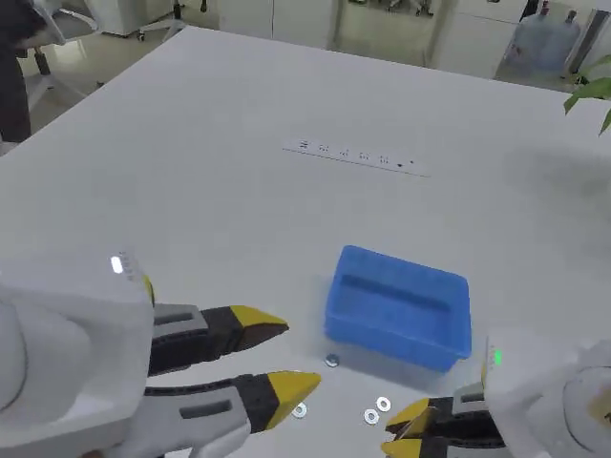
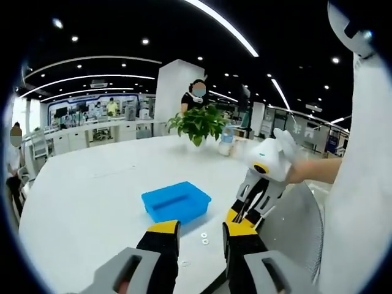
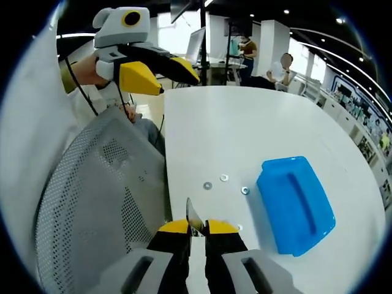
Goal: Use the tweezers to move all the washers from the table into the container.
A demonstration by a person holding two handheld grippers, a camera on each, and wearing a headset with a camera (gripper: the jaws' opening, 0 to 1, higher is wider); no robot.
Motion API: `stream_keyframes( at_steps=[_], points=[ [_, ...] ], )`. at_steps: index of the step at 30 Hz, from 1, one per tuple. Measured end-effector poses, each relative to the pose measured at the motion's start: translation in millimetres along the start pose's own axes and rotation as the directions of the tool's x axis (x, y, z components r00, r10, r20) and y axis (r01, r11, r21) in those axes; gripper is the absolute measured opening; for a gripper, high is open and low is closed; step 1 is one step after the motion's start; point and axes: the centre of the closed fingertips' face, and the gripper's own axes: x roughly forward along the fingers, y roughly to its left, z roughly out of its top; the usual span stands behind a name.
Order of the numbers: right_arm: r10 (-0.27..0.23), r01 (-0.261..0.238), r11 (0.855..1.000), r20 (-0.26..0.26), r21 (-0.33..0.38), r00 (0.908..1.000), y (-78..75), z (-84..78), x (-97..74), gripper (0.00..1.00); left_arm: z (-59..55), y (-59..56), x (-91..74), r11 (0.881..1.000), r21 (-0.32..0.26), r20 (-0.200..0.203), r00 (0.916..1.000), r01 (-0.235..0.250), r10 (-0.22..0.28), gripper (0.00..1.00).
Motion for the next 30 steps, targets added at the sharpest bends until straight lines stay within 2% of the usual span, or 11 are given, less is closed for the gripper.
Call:
stream_keyframes(
  at_steps=[5, 6, 7, 9, 13, 16, 17, 20, 28, 30],
  points=[
    [-0.016, 0.016, 1.0, 0.011, 0.004, 0.9998, -14.3, -5.8, -11.8, 0.04, -5.7, 1.4, -4.0, 0.994, -0.041, 0.013, 0.9948, -0.1, 0.101, 0.33],
    [-0.016, 0.016, 1.0, 0.017, 0.008, 0.9997, -16.4, -6.2, -13.3, 0.04, -7.1, 1.8, -4.9, 0.992, -0.048, 0.011, 0.9933, -0.115, 0.115, 0.37],
    [-0.014, 0.013, 1.0, 0.029, 0.019, 0.9995, -19.7, -6.5, -14.7, 0.04, -8.5, 6.5, -7.2, 0.984, -0.062, 0.015, 0.9861, -0.164, 0.165, 0.42],
    [-0.009, 0.008, 1.0, 0.035, 0.025, 0.9994, -24.3, -8.4, -14.9, 0.04, -9.7, 8.8, -9.2, 0.978, -0.069, 0.028, 0.9794, -0.198, 0.2, 0.54],
    [0.016, -0.016, 1.0, 0.01, -0.006, 0.9998, -31.4, -13.3, -11.5, 0.04, -13.0, 10.8, -14.8, 0.969, -0.084, 0.014, 0.9716, -0.234, 0.236, 0.65],
    [0.045, -0.044, 0.999, 0.036, -0.024, 0.9984, -32.1, -7.3, -9.8, 0.04, -9.3, 11.6, -23.4, 0.962, -0.064, 0.041, 0.9621, -0.267, 0.27, 0.68],
    [0.053, -0.05, 0.997, 0.041, -0.066, 0.9978, -31.8, -5.2, -8.3, 0.04, -9.8, 12.9, -26.1, 0.958, -0.074, 0.048, 0.9582, -0.278, 0.282, 0.69],
    [0.058, -0.055, 0.995, 0.036, -0.085, 0.9976, -31.8, -4.5, -3.5, 0.05, -11.6, 16.7, -28.9, 0.95, -0.096, 0.054, 0.951, -0.299, 0.304, 0.7],
    [0.115, -0.109, 0.988, 0.049, -0.107, 0.9921, -26.3, -2.5, 7.9, 0.05, -14.0, 25.3, -30.7, 0.943, -0.067, 0.041, 0.9432, -0.327, 0.33, 0.71],
    [0.113, -0.108, 0.989, 0.049, -0.103, 0.9923, -26.8, -1.6, 8.6, 0.05, -14.2, 28.0, -29.5, 0.942, -0.066, 0.038, 0.9428, -0.328, 0.331, 0.72]
  ],
)
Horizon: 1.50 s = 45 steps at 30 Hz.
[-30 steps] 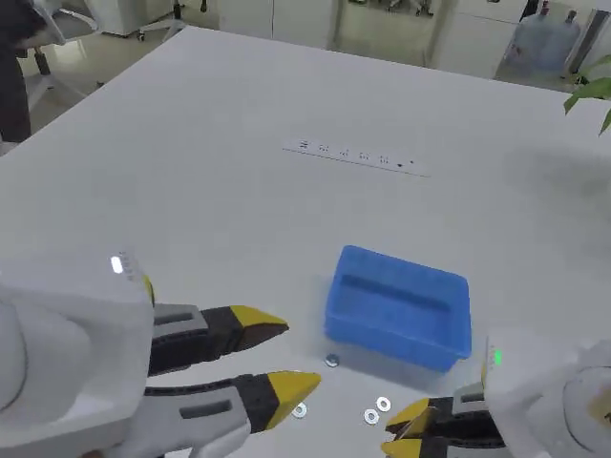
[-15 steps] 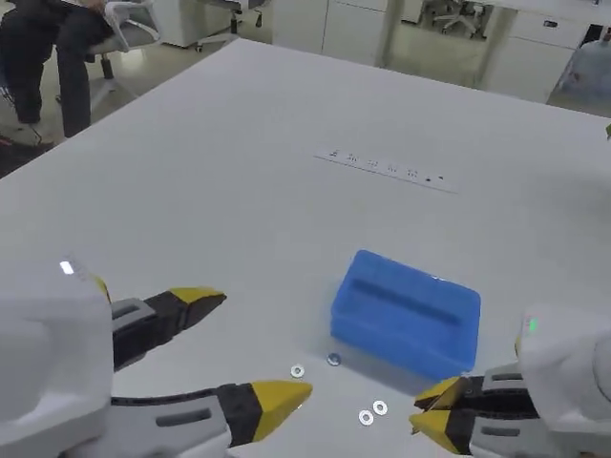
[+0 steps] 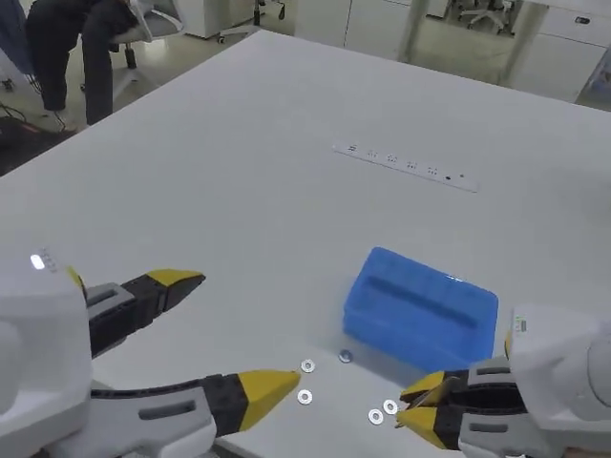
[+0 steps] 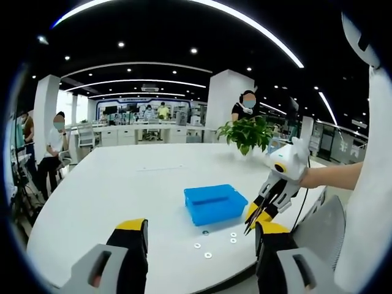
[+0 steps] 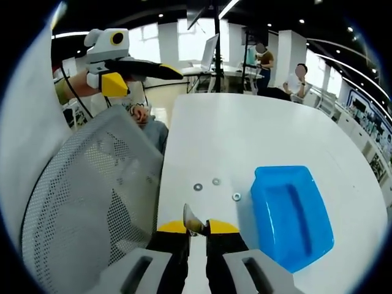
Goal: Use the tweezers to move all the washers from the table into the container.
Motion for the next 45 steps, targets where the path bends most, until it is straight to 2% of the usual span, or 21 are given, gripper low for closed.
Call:
stream_keyframes(
  at_steps=[3, 6, 8, 9, 11, 12, 14, 16, 20, 24, 26, 27, 30, 33, 37, 38, 39, 43, 44, 45],
  points=[
    [-0.004, 0.004, 1.0, 0.011, -0.005, 0.9999, -1.9, 3.4, 0.9, 0.05, 1.1, 0.8, 1.8, 1.0, 0.01, 0.005, 1.0, 0.003, -0.003, 0.73],
    [0.006, -0.006, 1.0, 0.009, 0.002, 0.9999, -3.5, 4.2, 3.4, 0.05, -2.4, 8.5, 1.3, 1.0, 0.013, 0.003, 1.0, 0.004, -0.004, 0.73],
    [0.017, -0.017, 1.0, -0.009, 0.003, 0.9998, -3.6, 2.4, 6.2, 0.03, -2.7, 9.5, 1.5, 1.0, 0.013, 0.004, 1.0, 0.0, -0.001, 0.72],
    [0.018, -0.018, 1.0, -0.033, 0.0, 0.9993, -4.2, -0.6, 8.3, 0.03, -2.8, 10.3, 1.4, 1.0, 0.009, 0.006, 1.0, -0.001, 0.001, 0.72],
    [0.002, -0.005, 0.999, -0.074, -0.049, 0.9973, -7.8, -6.2, 10.4, 0.02, -3.5, 12.1, 1.0, 1.0, 0.0, 0.009, 1.0, -0.002, 0.002, 0.72],
    [-0.005, 0.002, 0.999, -0.082, -0.041, 0.9967, -7.7, -8.6, 12.8, 0.02, -3.7, 12.3, 0.8, 1.0, -0.002, 0.009, 1.0, 0.0, 0.0, 0.72],
    [0.006, -0.008, 1.0, -0.076, -0.025, 0.9971, -4.4, -9.5, 13.3, 0.02, -4.6, 11.8, 0.3, 1.0, 0.003, 0.001, 1.0, 0.002, -0.002, 0.71],
    [-0.005, 0.003, 0.999, -0.063, -0.035, 0.998, -0.5, -8.4, 13.0, 0.02, -4.9, 11.9, -0.7, 1.0, 0.012, -0.003, 1.0, 0.001, -0.001, 0.7],
    [-0.021, 0.018, 0.999, -0.058, -0.041, 0.9981, 6.1, -9.4, 16.8, 0.02, -5.1, 8.4, 1.0, 1.0, 0.012, -0.008, 0.9998, 0.016, -0.016, 0.69],
    [-0.029, 0.026, 0.998, -0.05, -0.061, 0.9983, 10.8, -12.4, 28.7, 0.02, -6.6, 2.3, 8.9, 0.998, 0.047, -0.033, 0.9986, 0.042, -0.04, 0.68],
    [-0.019, 0.017, 0.998, -0.041, -0.066, 0.999, 14.8, -12.9, 36.4, 0.03, -8.0, -4.3, 13.5, 0.995, 0.064, -0.052, 0.9959, 0.078, -0.074, 0.64],
    [-0.011, 0.008, 0.997, -0.046, -0.077, 0.9989, 17.5, -14.7, 41.0, 0.03, -10.3, -10.0, 16.1, 0.991, 0.081, -0.072, 0.9919, 0.11, -0.104, 0.61],
    [-0.019, 0.014, 0.996, -0.05, -0.085, 0.9986, 18.8, -14.5, 46.0, 0.04, -13.1, -19.9, 21.9, 0.979, 0.128, -0.101, 0.9841, 0.159, -0.146, 0.49],
    [-0.015, 0.012, 0.997, -0.041, -0.082, 0.999, 20.8, -13.6, 51.5, 0.04, -17.8, -28.3, 27.9, 0.972, 0.117, -0.122, 0.9744, 0.203, -0.189, 0.41],
    [-0.018, 0.011, 0.995, -0.061, -0.102, 0.998, 21.2, -18.4, 58.2, 0.05, -31.9, -37.6, 38.8, 0.953, 0.145, -0.197, 0.9518, 0.266, -0.235, 0.35],
    [-0.017, 0.01, 0.994, -0.065, -0.108, 0.9977, 21.7, -19.6, 60.2, 0.05, -36.1, -40.1, 41.6, 0.945, 0.157, -0.224, 0.9422, 0.287, -0.249, 0.35],
    [-0.017, 0.009, 0.993, -0.068, -0.114, 0.9975, 22.0, -20.7, 61.4, 0.05, -36.3, -40.5, 44.9, 0.942, 0.167, -0.225, 0.9416, 0.29, -0.25, 0.35],
    [-0.023, 0.013, 0.991, -0.076, -0.136, 0.9969, 22.6, -23.4, 64.8, 0.05, -43.6, -46.5, 58.4, 0.92, 0.162, -0.274, 0.9118, 0.358, -0.306, 0.33],
    [-0.022, 0.012, 0.99, -0.075, -0.137, 0.997, 22.7, -23.5, 65.1, 0.05, -44.0, -46.7, 59.3, 0.918, 0.164, -0.276, 0.9103, 0.361, -0.308, 0.32],
    [-0.027, 0.017, 0.99, -0.071, -0.141, 0.9971, 22.6, -25.0, 66.0, 0.06, -46.6, -48.4, 64.4, 0.908, 0.173, -0.294, 0.8996, 0.382, -0.323, 0.32]
  ],
)
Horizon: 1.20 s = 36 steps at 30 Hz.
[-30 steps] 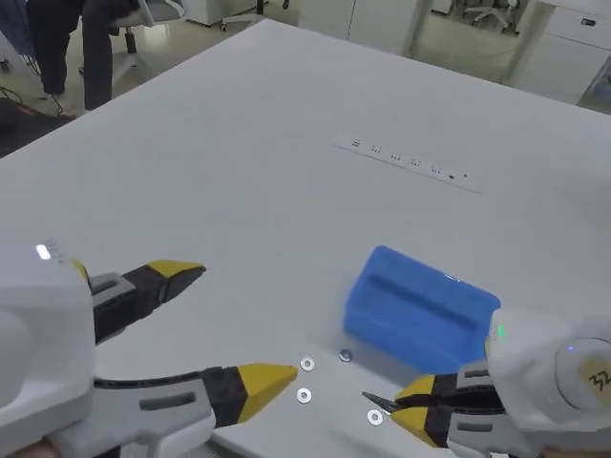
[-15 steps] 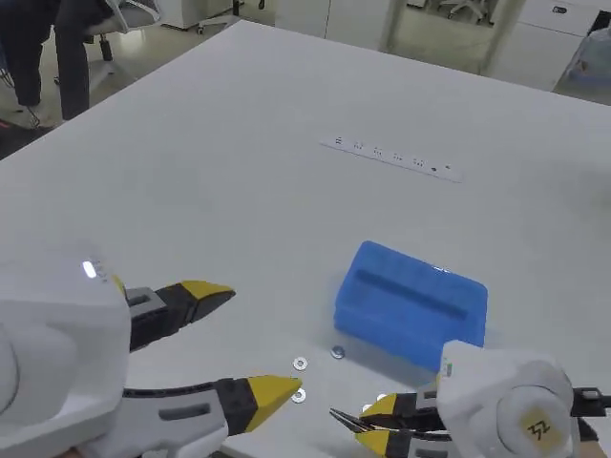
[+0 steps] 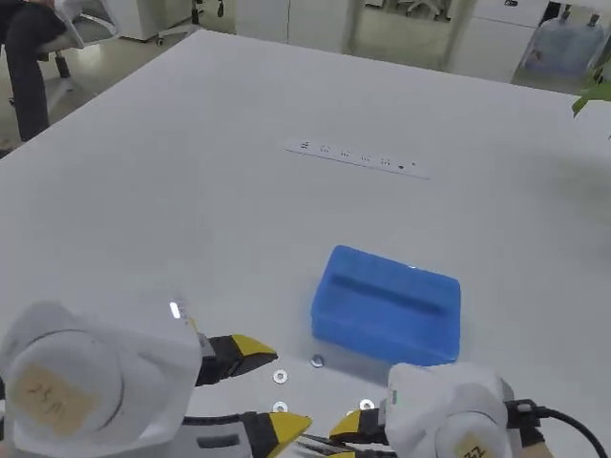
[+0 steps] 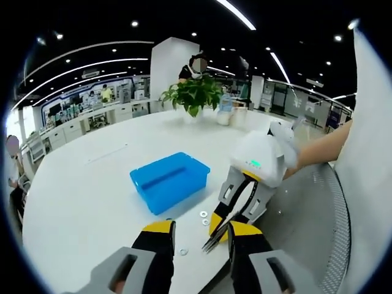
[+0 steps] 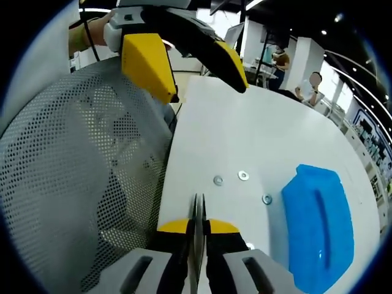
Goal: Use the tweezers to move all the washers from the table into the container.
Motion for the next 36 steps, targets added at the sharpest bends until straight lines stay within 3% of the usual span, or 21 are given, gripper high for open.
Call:
stream_keyframes(
  at_steps=[5, 8, 16, 22, 30, 36],
  points=[
    [0.0, -0.002, 0.998, 0.024, 0.066, 0.9997, 0.0, -1.0, -2.7, 0.09, -3.3, -3.3, 14.3, 0.998, 0.024, -0.036, 0.9978, 0.056, -0.055, 0.3],
    [-0.001, 0.0, 0.997, 0.023, 0.074, 0.9997, 1.5, -5.7, -13.5, 0.13, -6.5, -6.0, 20.2, 0.996, 0.033, -0.058, 0.9946, 0.088, -0.086, 0.28],
    [-0.036, 0.044, 0.991, -0.062, 0.127, 0.9974, -3.9, -48.9, -45.4, 0.08, -18.1, -12.8, 35.2, 0.984, 0.1, -0.141, 0.9807, 0.15, -0.135, 0.25],
    [-0.024, 0.035, 0.989, -0.08, 0.147, 0.9965, 1.0, -60.2, -44.5, 0.02, -23.0, -19.1, 45.0, 0.976, 0.112, -0.176, 0.97, 0.189, -0.167, 0.23],
    [-0.033, 0.04, 0.996, -0.088, 0.077, 0.9956, 5.3, -56.0, -51.3, 0.0, -27.9, -25.2, 47.7, 0.969, 0.135, -0.209, 0.9621, 0.206, -0.175, 0.21],
    [-0.059, 0.06, 0.998, -0.063, 0.011, 0.9963, 5.2, -32.5, -70.2, 0.0, -24.9, -29.8, 43.6, 0.966, 0.148, -0.201, 0.9632, 0.21, -0.178, 0.19]
  ],
)
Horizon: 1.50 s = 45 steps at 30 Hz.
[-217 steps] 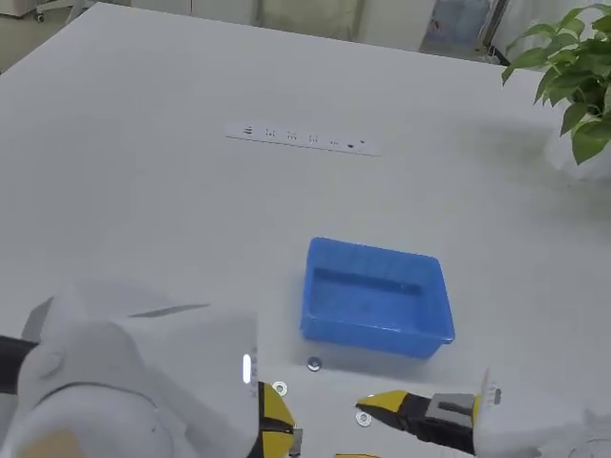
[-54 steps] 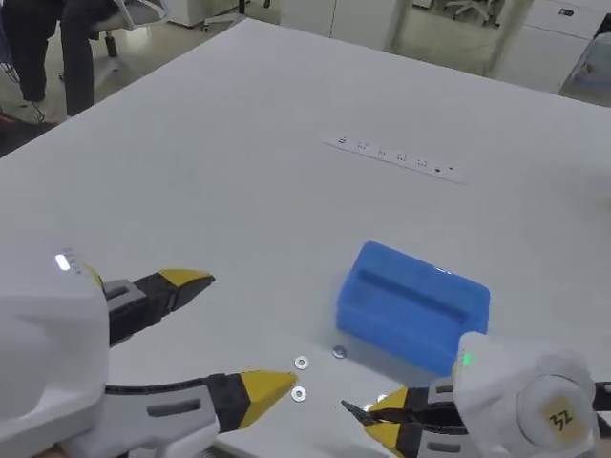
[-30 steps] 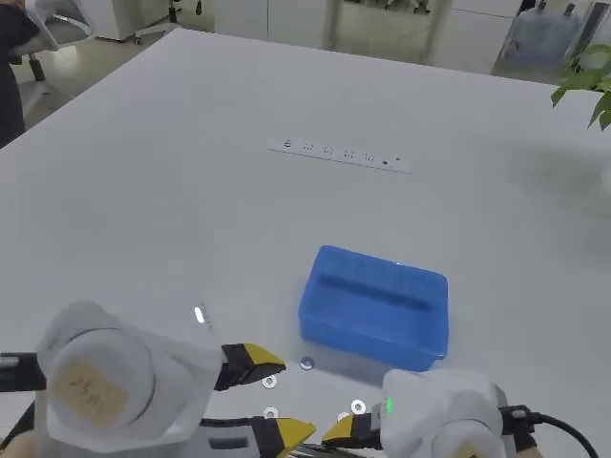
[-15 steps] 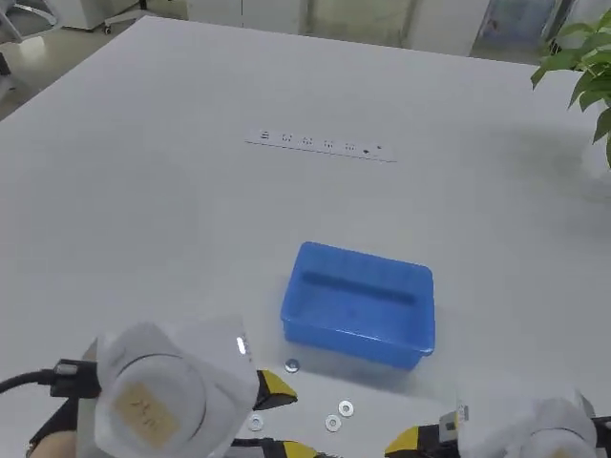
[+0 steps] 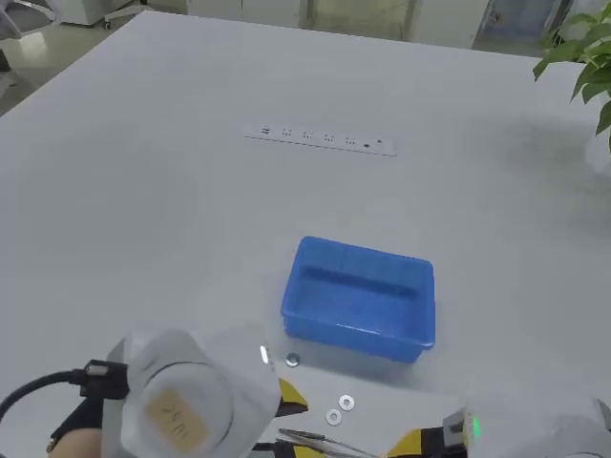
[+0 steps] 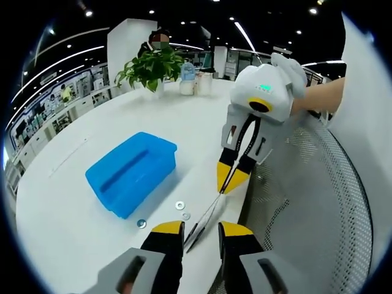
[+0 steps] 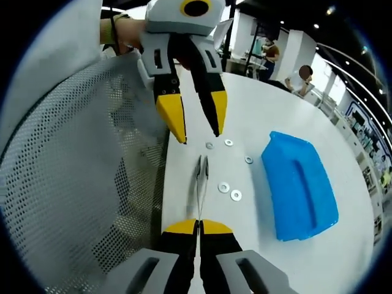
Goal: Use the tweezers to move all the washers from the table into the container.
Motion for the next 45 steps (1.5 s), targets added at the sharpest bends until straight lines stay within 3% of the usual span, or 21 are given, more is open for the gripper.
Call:
stream_keyframes(
  at_steps=[7, 12, 17, 23, 35, 41, 45],
  points=[
    [-0.003, 0.006, 0.999, 0.059, -0.05, 0.9983, 1.4, 37.5, -23.8, 0.0, 9.7, -6.9, -6.1, 0.999, 0.042, 0.023, 0.9996, 0.015, -0.016, 0.16],
    [0.024, -0.018, 0.998, 0.092, -0.064, 0.9954, 6.0, 65.1, -33.0, 0.0, 17.0, -14.5, -9.6, 0.997, 0.072, 0.041, 0.9984, 0.037, -0.04, 0.13],
    [0.043, -0.034, 0.996, 0.119, -0.082, 0.9919, 8.4, 84.7, -29.7, 0.0, 21.4, -23.9, -11.6, 0.993, 0.097, 0.053, 0.9956, 0.071, -0.076, 0.11],
    [0.066, -0.053, 0.994, 0.138, -0.099, 0.9881, 7.4, 100.2, -19.6, 0.0, 15.0, -20.3, -12.6, 0.992, 0.108, 0.043, 0.997, 0.06, -0.065, 0.03],
    [0.083, -0.069, 0.993, 0.16, -0.094, 0.9837, 5.5, 107.1, -12.4, 0.0, 9.6, -12.2, -18.0, 0.989, 0.135, 0.03, 0.9978, 0.054, -0.059, 0.0],
    [0.064, -0.062, 0.998, 0.149, -0.017, 0.9868, 0.5, 89.0, -9.5, 0.05, 6.9, -12.7, -20.1, 0.985, 0.157, 0.008, 0.9976, 0.066, -0.068, 0.0],
    [0.082, -0.085, 0.996, 0.133, 0.01, 0.9877, 3.2, 76.0, 6.7, 0.11, 5.8, -13.7, -20.7, 0.982, 0.171, -0.009, 0.997, 0.078, -0.077, 0.0]
  ],
)
